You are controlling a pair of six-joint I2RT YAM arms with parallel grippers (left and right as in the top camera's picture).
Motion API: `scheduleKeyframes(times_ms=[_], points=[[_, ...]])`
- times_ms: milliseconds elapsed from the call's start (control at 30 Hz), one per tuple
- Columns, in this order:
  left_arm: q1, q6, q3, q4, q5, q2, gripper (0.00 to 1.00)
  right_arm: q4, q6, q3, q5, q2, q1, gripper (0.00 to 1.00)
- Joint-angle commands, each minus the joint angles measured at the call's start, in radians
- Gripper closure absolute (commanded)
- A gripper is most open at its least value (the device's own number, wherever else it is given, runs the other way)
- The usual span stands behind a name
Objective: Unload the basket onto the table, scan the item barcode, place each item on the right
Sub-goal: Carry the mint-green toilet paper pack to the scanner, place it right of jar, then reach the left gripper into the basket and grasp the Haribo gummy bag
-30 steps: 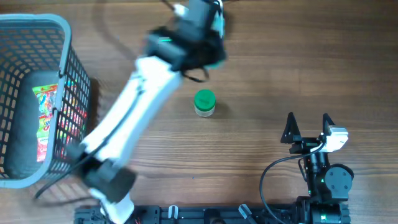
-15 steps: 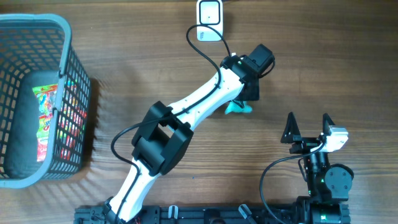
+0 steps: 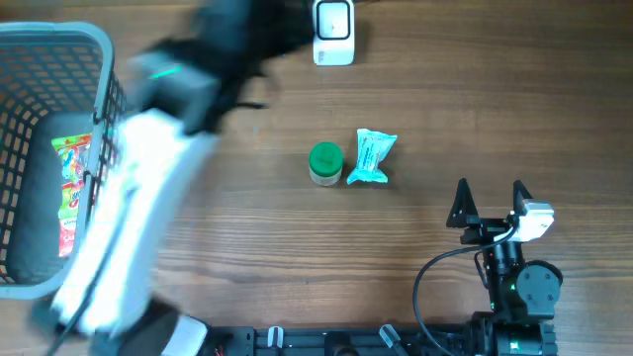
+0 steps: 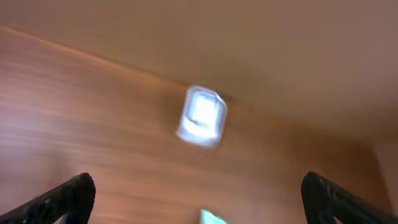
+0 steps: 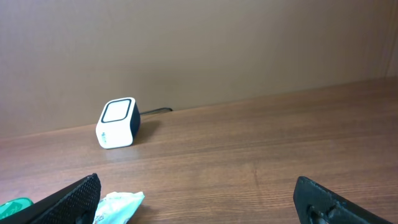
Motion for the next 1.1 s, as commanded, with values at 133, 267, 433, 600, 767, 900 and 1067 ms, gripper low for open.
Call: scheduleKeyframes(times_ms=[133,267,433,600,767,900,1067], points=[[0.678,-0.231,-0.006,-0.301,0.001,-0.115,0.00,0.002,0.006,0.000,0.011,-0.005,-0.002,0.00],[0.896,-0.252,-0.103,-0.323,0.133,-0.048,0.00,0.002,0.006,0.000,0.011,-0.005,-0.002,0.00],[0.984,-0.231,-0.331,-0.255,0.132,0.042,0.00,0.002,0.006,0.000,0.011,-0.005,-0.002,0.00],[0.979,-0.187,-0.668,0.027,0.159,0.114,0.00,0.002,0.006,0.000,0.011,-0.005,-0.002,0.00],[0.978,-0.186,-0.724,0.144,0.159,0.219,0.00,0.002,0.006,0.000,0.011,-0.005,-0.002,0.00],[0.954,-0.119,-0.724,0.240,0.167,0.304,0.00,0.002,0.006,0.000,0.011,-0.005,-0.002,0.00],[0.912,-0.108,-0.724,0.274,0.170,0.369,0.07,0.002,0.006,0.000,0.011,-0.005,-0.002,0.00]])
